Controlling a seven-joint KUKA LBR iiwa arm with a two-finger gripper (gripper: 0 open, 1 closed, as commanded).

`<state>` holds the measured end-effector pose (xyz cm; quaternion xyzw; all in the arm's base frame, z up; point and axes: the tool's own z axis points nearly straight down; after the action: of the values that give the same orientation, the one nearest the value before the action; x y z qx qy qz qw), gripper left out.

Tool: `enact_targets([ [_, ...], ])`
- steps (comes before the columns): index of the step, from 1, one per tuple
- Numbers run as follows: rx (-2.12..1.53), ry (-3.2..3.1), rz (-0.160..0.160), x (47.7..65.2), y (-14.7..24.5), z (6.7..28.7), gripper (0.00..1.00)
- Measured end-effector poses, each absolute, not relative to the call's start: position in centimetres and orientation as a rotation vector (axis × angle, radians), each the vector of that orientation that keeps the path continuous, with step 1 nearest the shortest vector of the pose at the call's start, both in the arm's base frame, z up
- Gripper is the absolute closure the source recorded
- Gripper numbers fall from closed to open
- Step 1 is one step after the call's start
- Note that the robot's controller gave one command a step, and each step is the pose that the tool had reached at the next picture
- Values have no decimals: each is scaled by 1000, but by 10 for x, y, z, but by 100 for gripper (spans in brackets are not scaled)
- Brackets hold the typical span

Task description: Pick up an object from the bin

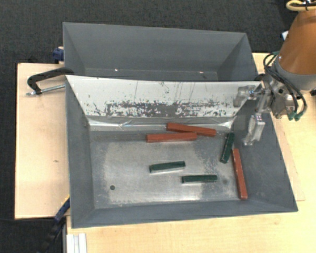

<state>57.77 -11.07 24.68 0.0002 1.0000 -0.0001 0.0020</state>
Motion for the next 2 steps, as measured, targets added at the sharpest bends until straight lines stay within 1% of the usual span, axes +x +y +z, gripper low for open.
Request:
enact_targets([
  [1, 19, 3135, -1, 574, -76, 177, 0],
  [2, 81, 3141, 5, 542, 5, 161, 0],
])
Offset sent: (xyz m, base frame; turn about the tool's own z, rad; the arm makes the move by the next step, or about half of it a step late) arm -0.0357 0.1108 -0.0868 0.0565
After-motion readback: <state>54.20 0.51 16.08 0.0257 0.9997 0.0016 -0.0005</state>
